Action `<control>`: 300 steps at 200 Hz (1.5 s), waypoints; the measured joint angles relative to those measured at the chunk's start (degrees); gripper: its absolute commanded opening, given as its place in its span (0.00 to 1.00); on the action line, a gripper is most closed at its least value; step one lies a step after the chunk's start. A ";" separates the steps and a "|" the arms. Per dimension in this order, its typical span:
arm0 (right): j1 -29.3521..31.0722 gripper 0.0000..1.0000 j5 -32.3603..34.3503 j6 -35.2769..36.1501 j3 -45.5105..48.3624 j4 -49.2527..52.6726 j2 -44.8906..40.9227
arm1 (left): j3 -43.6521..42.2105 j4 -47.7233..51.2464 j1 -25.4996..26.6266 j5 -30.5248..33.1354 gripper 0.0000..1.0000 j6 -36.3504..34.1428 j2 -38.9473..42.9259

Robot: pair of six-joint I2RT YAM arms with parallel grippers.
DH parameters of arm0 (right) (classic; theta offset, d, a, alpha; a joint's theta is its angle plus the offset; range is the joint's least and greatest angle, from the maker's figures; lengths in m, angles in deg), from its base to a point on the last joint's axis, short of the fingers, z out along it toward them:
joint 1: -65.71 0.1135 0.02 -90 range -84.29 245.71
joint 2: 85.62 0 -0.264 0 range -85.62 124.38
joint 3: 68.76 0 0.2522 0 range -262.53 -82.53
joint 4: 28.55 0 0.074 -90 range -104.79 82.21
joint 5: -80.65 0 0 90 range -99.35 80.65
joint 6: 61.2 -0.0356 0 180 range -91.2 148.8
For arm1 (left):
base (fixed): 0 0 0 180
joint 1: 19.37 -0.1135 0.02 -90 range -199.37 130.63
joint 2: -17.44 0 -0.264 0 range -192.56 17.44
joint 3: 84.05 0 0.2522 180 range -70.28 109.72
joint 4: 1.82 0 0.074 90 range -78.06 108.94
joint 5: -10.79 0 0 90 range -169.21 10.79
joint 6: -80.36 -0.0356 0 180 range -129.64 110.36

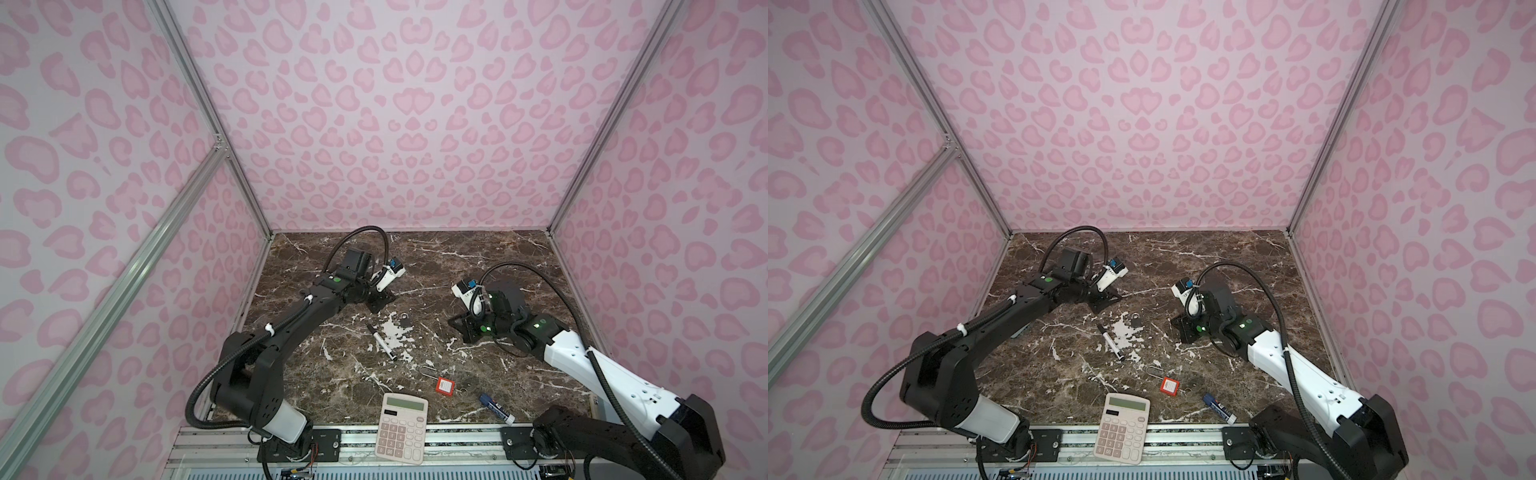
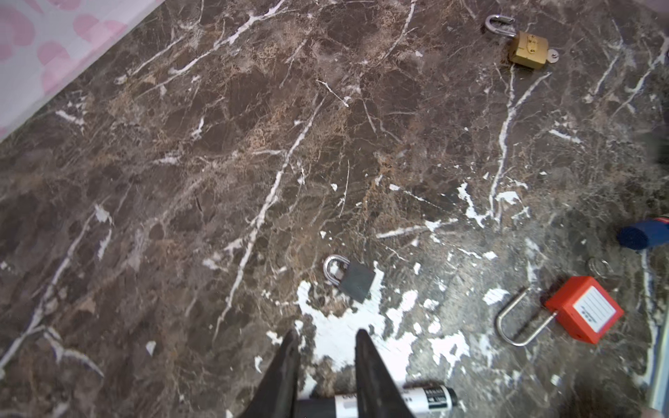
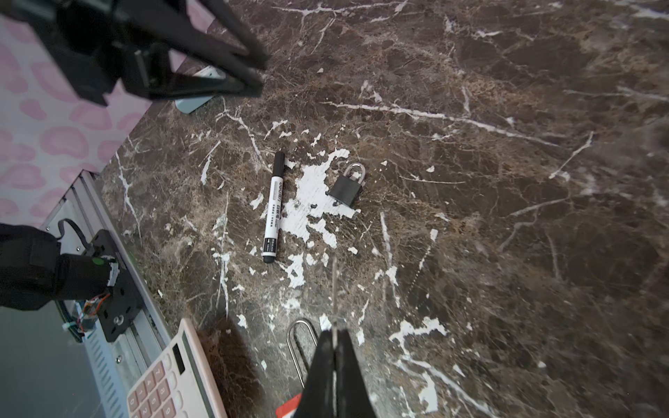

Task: Lock with the key

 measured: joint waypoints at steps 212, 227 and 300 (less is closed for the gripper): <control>3.87 0.00 -3.02 -25.94 -18.40 -7.82 41.40 | -34.21 -19.58 -0.04 11.56 0.34 25.20 33.59; 3.89 0.00 -2.93 -26.77 -18.67 -8.20 42.10 | -34.49 -19.50 -0.04 11.56 0.34 25.44 34.05; 3.91 0.28 -2.01 -29.14 -18.38 -8.46 42.86 | -34.56 -19.50 -0.09 11.56 0.35 26.05 33.73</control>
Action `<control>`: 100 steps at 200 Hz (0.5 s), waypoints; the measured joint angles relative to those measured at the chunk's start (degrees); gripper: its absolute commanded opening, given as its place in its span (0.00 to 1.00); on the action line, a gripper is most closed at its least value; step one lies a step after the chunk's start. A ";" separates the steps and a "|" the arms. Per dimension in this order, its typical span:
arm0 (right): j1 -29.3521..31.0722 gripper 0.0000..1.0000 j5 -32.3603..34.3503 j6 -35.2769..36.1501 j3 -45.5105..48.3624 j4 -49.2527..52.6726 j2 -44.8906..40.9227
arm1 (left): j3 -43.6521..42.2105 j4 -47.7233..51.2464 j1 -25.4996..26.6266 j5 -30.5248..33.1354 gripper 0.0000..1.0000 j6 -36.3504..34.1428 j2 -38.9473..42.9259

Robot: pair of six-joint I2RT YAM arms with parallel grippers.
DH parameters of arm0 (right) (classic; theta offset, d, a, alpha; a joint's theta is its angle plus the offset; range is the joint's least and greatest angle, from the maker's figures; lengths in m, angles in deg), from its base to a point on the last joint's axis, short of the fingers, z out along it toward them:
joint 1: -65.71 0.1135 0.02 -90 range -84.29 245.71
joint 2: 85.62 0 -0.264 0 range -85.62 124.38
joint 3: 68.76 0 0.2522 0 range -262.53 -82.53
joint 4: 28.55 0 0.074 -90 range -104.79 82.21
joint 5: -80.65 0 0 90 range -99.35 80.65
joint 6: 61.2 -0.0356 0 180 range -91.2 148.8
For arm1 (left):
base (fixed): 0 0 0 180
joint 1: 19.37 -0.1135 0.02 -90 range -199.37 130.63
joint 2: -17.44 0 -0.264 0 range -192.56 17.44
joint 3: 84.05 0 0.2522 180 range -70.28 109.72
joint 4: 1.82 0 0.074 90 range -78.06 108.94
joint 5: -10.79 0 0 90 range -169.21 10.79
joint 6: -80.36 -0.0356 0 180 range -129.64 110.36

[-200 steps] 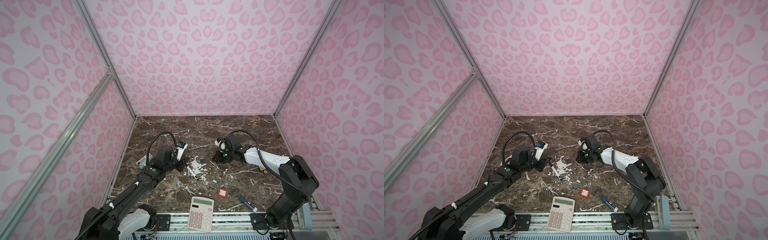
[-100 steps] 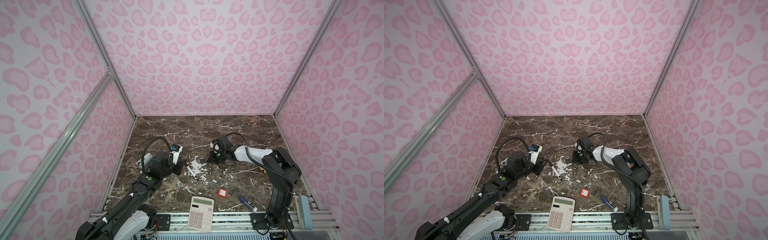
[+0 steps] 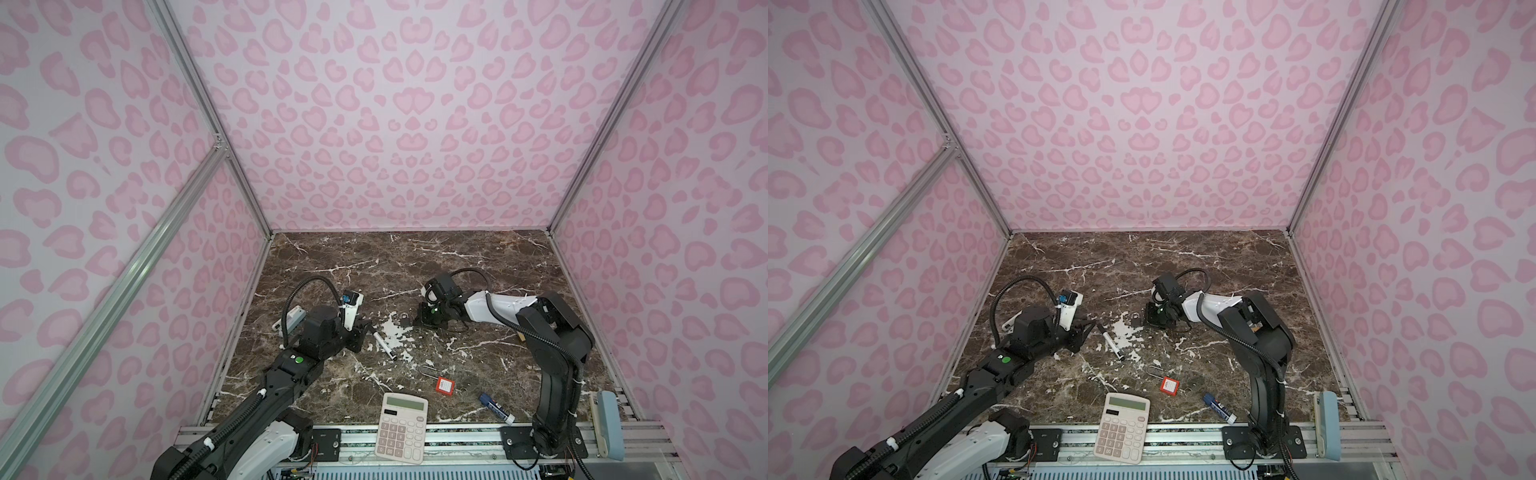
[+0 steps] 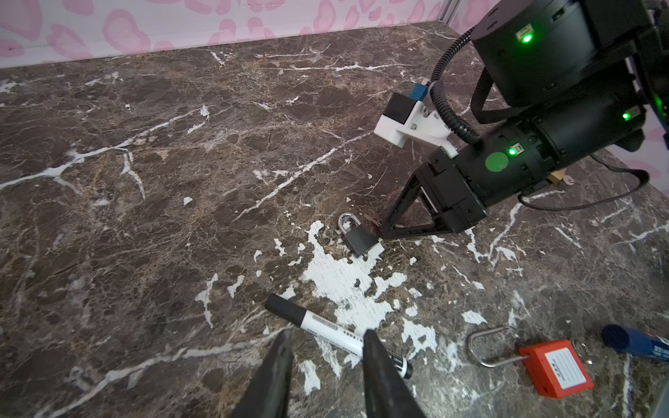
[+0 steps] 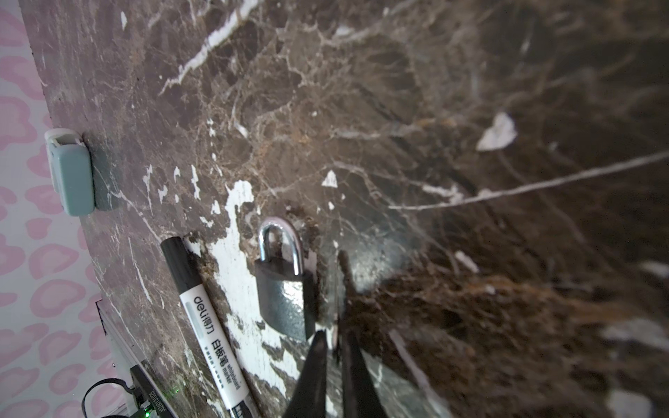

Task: Lock with the key

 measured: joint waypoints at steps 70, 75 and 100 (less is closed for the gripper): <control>0.02 0.46 0.98 1.01 0.00 1.70 -2.60 | 0.00 -0.02 0.00 0.00 0.35 0.02 -0.09; 0.02 0.46 1.18 1.36 0.00 2.16 -2.95 | 0.00 0.00 0.00 0.00 0.35 0.04 -0.09; 0.02 0.48 2.89 4.37 0.00 5.29 -5.60 | 0.04 0.00 0.00 -0.02 0.35 0.24 -0.09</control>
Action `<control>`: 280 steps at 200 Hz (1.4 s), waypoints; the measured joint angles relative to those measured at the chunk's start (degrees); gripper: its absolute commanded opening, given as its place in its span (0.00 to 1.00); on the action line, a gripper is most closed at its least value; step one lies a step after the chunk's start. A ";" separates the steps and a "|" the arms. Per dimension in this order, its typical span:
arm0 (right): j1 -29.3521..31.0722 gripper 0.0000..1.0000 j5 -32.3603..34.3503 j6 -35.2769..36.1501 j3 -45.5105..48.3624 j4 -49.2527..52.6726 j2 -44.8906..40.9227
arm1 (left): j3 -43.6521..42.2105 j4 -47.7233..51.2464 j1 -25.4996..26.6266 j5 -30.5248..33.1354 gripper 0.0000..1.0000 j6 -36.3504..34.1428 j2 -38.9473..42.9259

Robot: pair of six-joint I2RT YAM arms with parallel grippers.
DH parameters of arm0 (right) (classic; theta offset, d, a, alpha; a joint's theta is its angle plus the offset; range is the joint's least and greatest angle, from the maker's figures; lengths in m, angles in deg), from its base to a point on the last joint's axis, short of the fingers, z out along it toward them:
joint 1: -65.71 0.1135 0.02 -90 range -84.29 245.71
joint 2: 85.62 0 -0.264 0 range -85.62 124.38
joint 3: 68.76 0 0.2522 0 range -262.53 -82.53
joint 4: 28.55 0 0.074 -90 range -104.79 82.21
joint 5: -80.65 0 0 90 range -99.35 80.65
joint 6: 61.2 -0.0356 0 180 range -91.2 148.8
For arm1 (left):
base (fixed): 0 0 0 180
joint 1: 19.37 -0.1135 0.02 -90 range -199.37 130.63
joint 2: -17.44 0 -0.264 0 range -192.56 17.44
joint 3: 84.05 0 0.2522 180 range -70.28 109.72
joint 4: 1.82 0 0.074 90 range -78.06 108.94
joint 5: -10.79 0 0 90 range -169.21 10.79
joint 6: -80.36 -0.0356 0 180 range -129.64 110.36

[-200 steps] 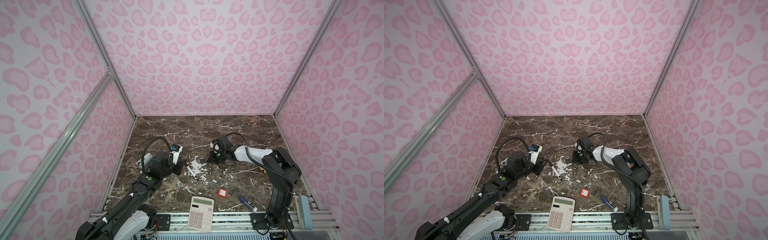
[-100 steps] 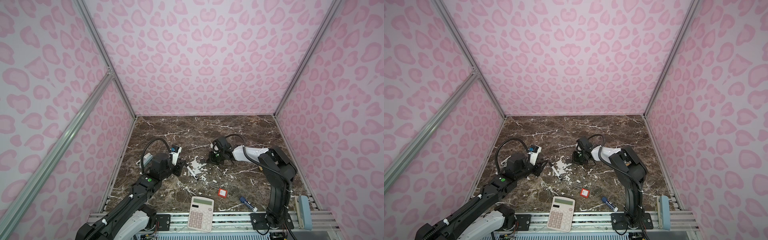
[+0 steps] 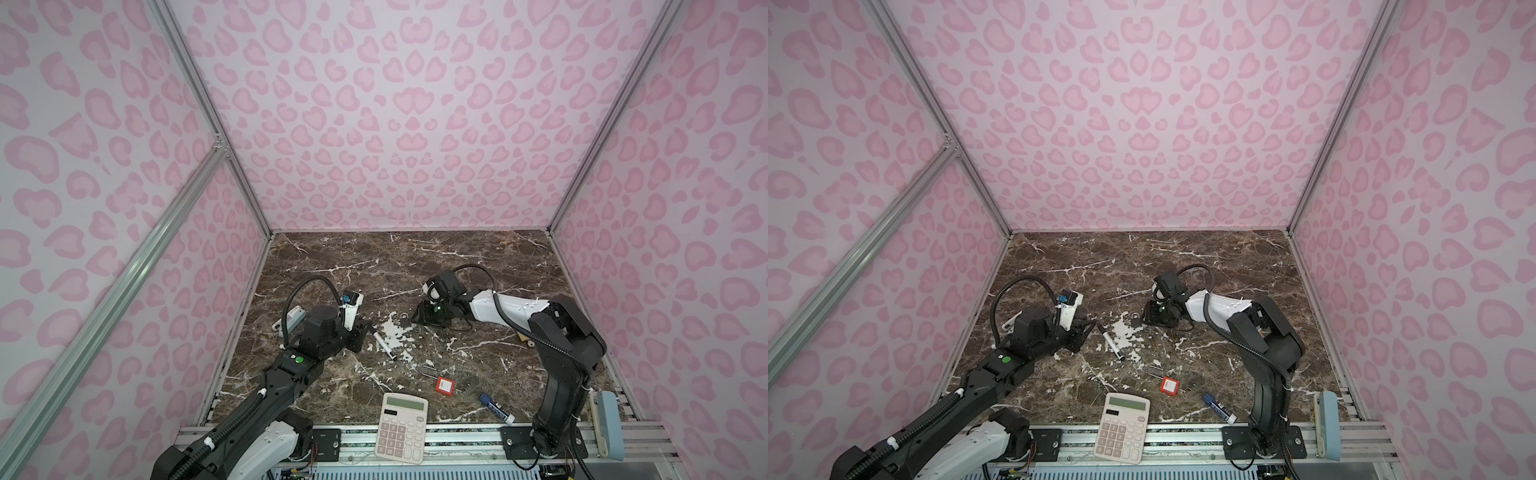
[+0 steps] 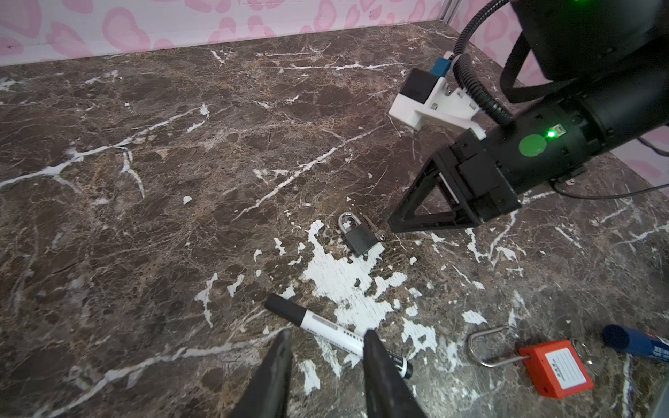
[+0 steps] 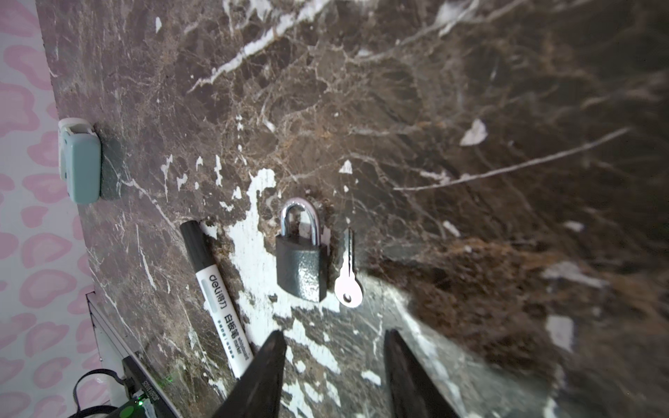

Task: Lock with the key

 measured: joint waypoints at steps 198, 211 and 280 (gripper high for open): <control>16.85 0.79 14.21 29.22 18.64 17.44 -30.10 | 1.22 -0.22 0.00 -0.68 0.35 -0.24 -3.48; 18.05 0.79 14.23 28.17 19.19 17.68 -29.24 | 1.22 -0.20 0.00 -0.92 0.35 -0.44 -3.65; 20.37 0.79 16.50 23.96 19.02 19.78 -24.61 | 1.36 -0.02 0.00 -1.68 0.35 -0.46 -2.97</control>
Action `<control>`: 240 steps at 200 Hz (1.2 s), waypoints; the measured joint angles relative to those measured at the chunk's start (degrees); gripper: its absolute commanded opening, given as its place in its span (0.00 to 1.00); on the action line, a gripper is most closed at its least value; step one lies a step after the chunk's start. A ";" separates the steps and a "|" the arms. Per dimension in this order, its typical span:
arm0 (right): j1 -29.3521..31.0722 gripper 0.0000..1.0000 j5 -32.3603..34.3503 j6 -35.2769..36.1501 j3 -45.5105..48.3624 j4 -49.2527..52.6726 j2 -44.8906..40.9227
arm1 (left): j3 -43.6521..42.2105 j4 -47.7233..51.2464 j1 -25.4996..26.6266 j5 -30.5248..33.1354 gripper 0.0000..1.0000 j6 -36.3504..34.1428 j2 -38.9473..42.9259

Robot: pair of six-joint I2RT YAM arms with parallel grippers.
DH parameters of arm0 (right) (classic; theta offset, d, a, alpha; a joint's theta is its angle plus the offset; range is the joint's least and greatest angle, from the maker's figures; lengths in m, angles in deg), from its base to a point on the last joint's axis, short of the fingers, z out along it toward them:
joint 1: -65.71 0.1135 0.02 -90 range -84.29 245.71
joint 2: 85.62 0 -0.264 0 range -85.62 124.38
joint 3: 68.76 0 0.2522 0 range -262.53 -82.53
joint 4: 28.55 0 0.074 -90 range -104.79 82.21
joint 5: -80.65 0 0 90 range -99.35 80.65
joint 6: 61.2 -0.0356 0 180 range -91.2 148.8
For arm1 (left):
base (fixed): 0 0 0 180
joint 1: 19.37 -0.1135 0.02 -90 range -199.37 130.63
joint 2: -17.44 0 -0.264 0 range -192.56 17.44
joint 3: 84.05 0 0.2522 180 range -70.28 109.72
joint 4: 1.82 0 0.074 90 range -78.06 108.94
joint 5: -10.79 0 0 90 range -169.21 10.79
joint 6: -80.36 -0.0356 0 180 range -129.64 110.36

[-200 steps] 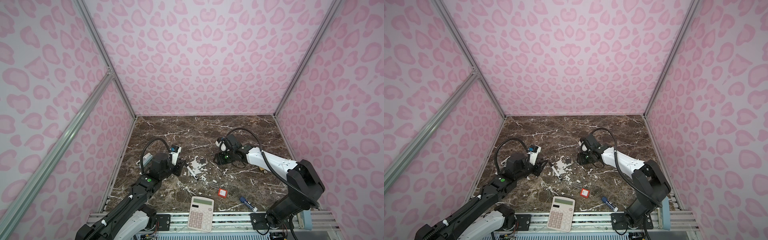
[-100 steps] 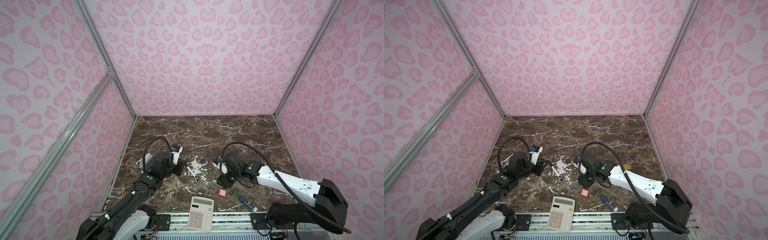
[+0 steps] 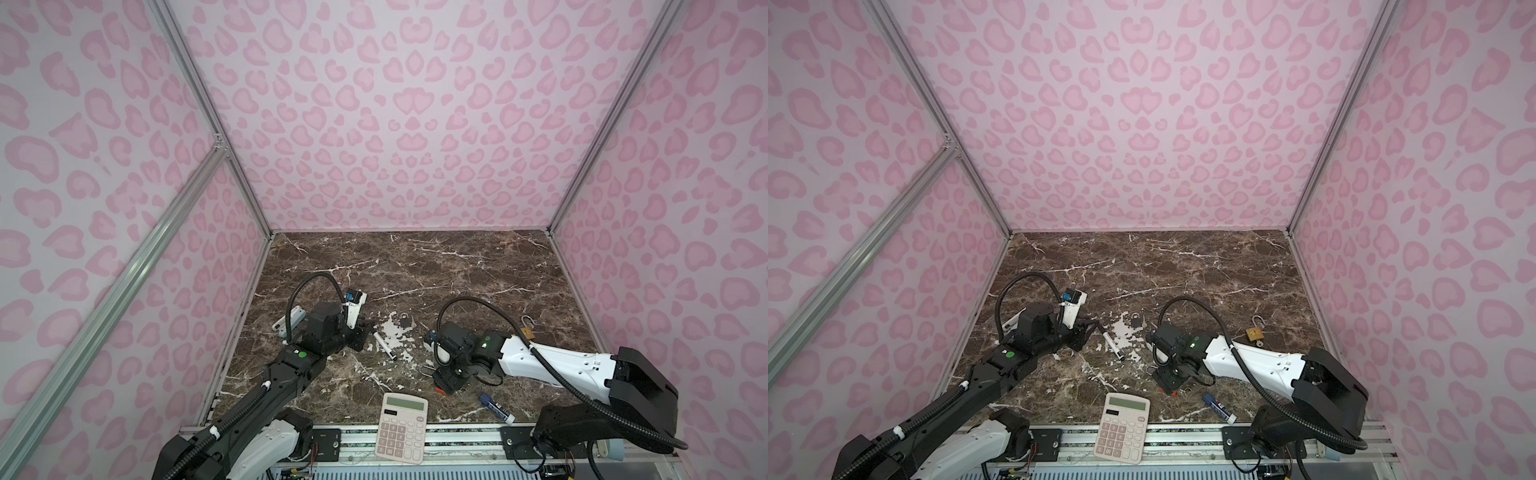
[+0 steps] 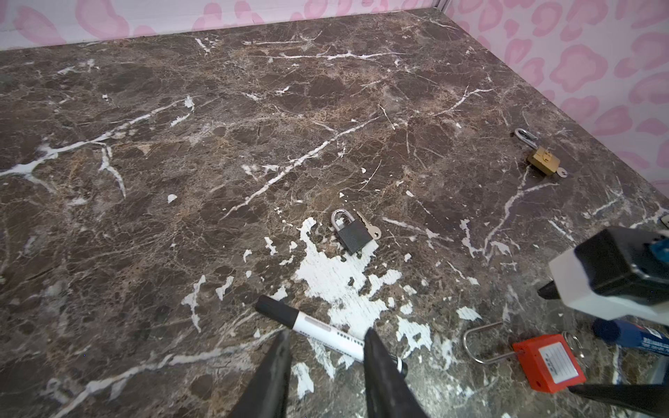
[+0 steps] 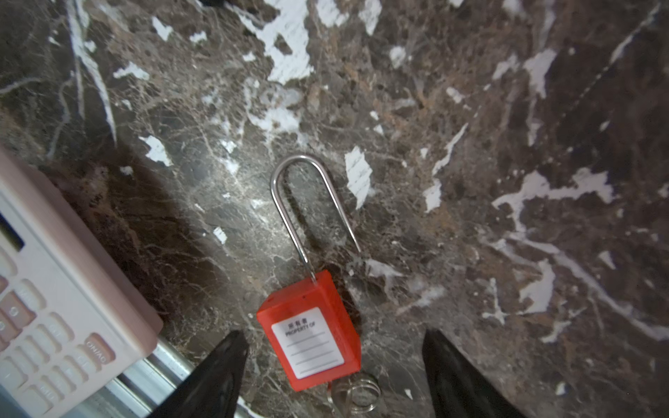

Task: Lock with the key

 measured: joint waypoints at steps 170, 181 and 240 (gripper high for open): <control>2.29 0.47 6.27 -5.95 0.94 0.81 4.09 | 0.42 0.00 0.00 -0.26 0.35 0.07 -0.76; 2.36 0.47 6.56 -5.90 0.92 0.81 4.35 | 0.42 0.04 0.00 -0.28 0.35 0.07 -0.79; 2.36 0.38 6.10 -4.42 0.33 1.03 5.90 | 0.42 0.04 0.00 -0.92 0.35 0.68 -0.79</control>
